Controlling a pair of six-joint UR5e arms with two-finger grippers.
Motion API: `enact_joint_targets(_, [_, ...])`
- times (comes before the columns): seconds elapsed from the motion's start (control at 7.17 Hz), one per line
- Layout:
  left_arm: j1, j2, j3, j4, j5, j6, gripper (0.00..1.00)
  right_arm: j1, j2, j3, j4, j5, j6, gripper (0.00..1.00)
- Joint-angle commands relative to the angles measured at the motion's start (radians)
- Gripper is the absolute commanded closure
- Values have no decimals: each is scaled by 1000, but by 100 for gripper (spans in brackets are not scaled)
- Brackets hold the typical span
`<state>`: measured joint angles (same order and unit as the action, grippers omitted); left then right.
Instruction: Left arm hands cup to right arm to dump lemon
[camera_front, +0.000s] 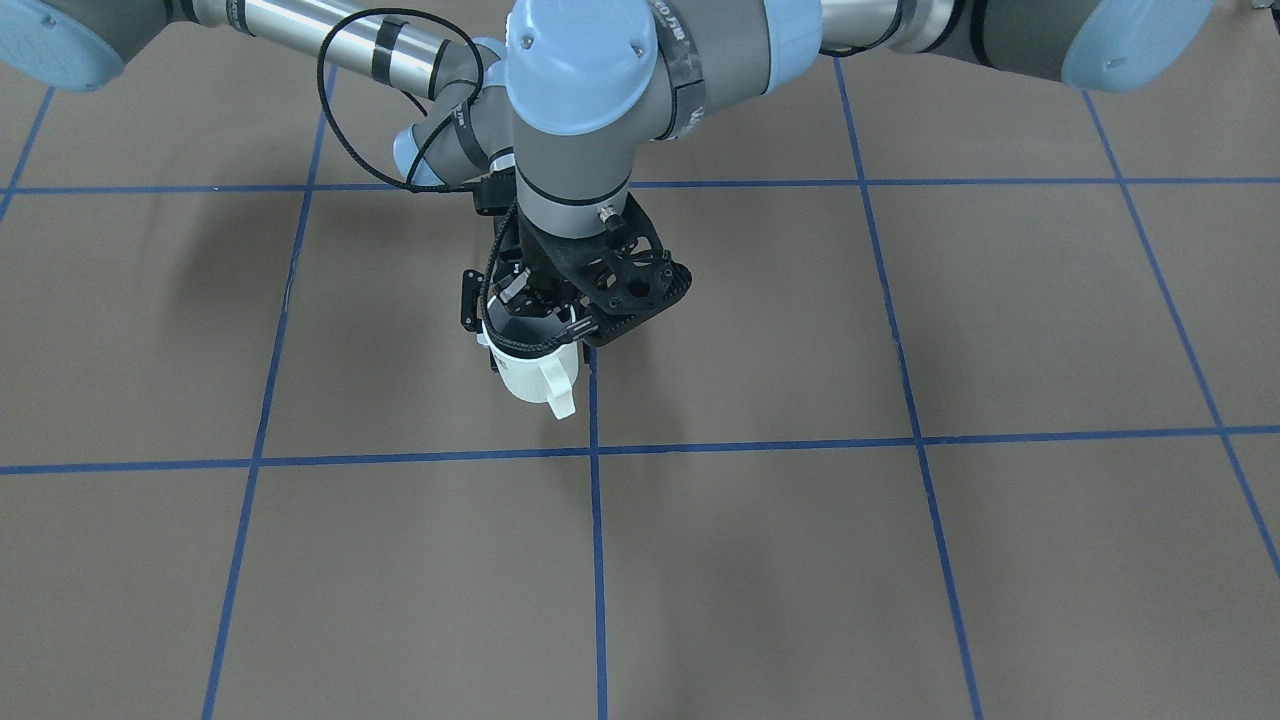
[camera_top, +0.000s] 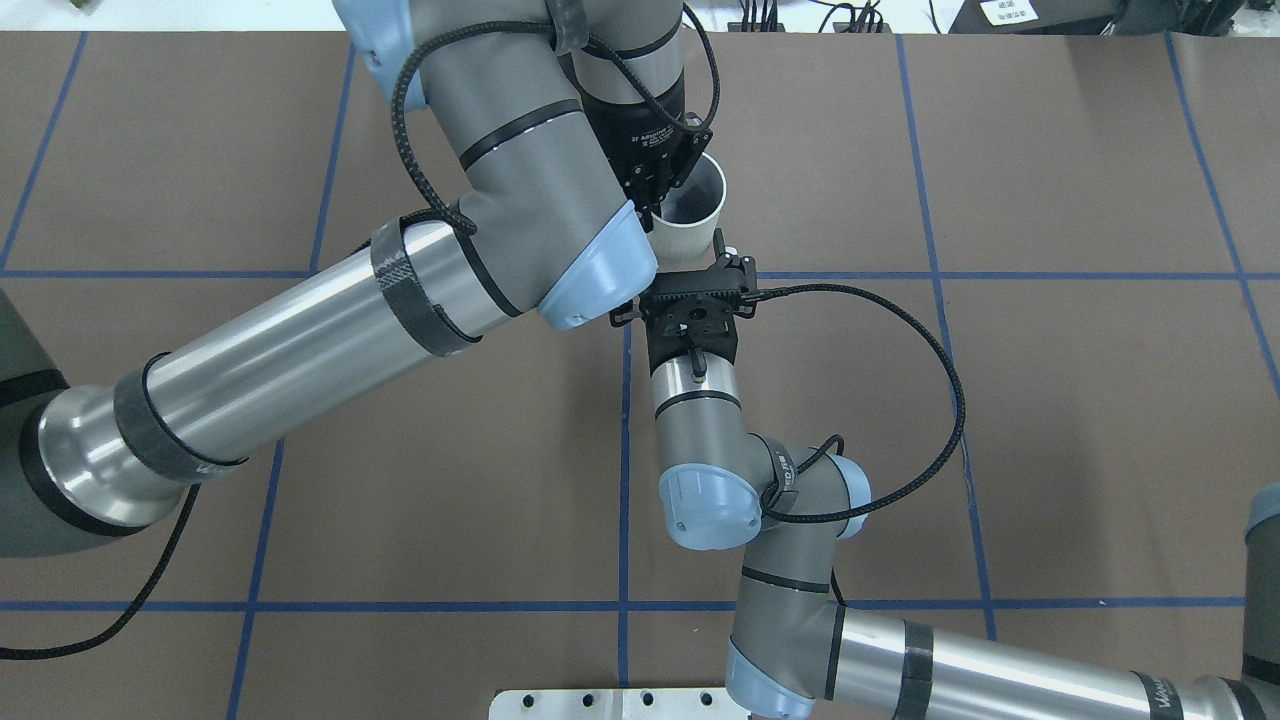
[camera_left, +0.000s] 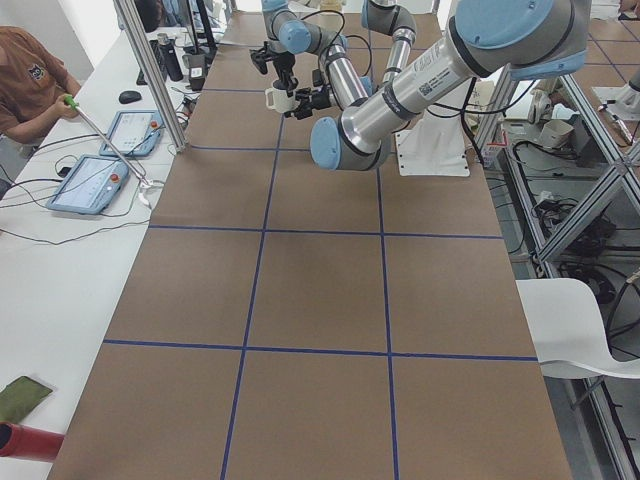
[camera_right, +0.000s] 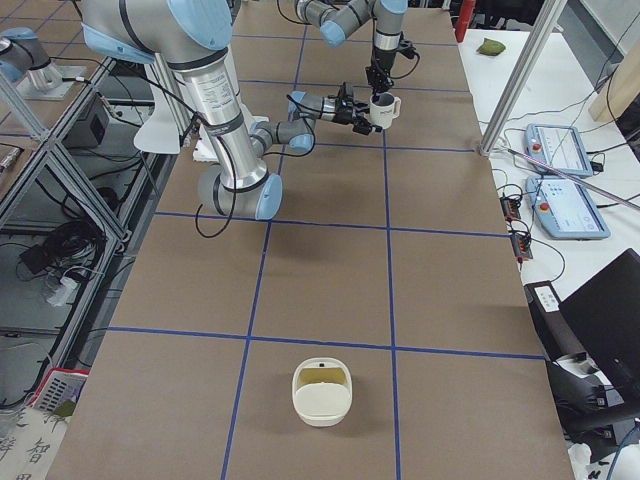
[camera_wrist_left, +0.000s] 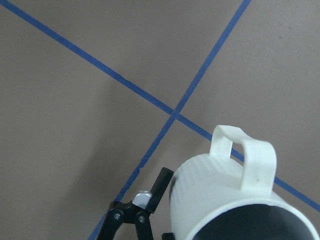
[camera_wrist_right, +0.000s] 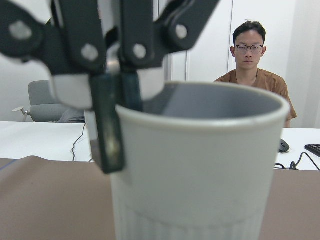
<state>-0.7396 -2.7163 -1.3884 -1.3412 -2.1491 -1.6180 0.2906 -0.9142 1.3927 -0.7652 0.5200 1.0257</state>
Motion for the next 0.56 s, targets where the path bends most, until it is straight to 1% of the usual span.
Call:
enact_joint_targets(0.0, [-47,1,-36,-1,-36,1,100,-2,-12,0,1,5,2,0])
enact_joint_targets(0.14, [-88,1,-50,-1,-66,3,100,-2,-21,3,3,17,2,0])
enact_joint_targets(0.28, [-111,10,-81,-1,-67,10,100,-1,-41,38,4,52,-1,0])
enact_joint_targets(0.42, [-135,44,-107,-3,-67,13,100,16,-67,63,6,110,-54,0])
